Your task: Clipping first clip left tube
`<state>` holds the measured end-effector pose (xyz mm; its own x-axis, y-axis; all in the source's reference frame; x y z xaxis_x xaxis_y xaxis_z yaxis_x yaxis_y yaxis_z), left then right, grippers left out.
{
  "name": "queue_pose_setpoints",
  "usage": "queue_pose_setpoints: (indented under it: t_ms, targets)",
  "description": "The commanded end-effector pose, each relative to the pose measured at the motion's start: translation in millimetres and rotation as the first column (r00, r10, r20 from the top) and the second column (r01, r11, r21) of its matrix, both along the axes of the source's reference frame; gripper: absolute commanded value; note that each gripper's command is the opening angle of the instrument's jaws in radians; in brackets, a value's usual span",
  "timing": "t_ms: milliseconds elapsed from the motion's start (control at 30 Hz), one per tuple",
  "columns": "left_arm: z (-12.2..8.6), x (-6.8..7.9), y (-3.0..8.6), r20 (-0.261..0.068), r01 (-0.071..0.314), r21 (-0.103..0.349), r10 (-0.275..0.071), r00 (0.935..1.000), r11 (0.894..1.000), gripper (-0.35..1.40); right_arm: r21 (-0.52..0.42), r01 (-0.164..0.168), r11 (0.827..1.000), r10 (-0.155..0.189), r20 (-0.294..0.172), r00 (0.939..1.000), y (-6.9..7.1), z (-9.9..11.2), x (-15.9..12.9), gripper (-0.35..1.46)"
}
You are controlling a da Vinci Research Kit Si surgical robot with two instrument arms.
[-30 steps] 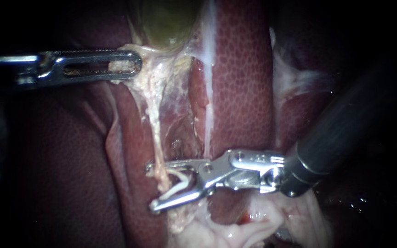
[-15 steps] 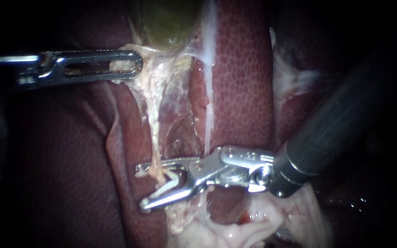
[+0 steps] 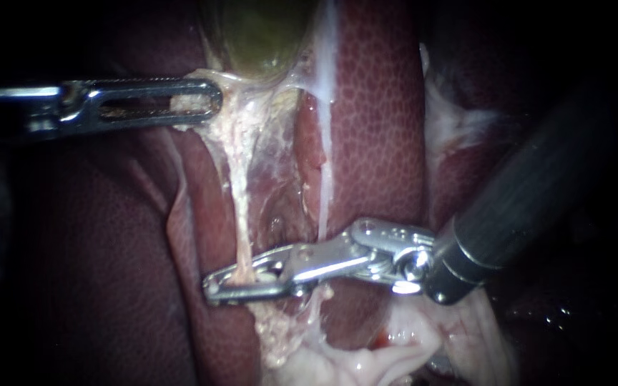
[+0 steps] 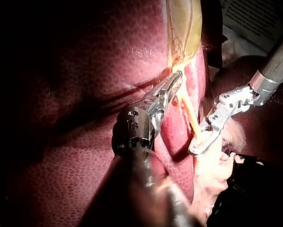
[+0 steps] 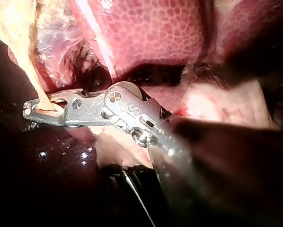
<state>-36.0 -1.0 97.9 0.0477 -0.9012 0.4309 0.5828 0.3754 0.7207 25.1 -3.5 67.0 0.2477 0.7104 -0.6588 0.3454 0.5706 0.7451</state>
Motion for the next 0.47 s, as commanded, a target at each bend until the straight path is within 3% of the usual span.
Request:
queue_pose_setpoints:
  t_ms: [33, 467]
  targets:
    - [0.0, 0.0, 0.0, 0.000, 0.000, 0.000, 0.000, 1.0000, 1.000, -0.35, 0.000, 0.000, 1.000, 0.000, 0.000, 1.0000, 0.0, 0.2, 0.0, -0.35]
    - [0.0, 0.0, 0.0, 0.001, 0.000, 0.000, 0.000, 1.0000, 1.000, -0.35, 0.000, 0.000, 1.000, 0.000, 0.000, 1.0000, 0.1, 0.6, -0.1, -0.35]
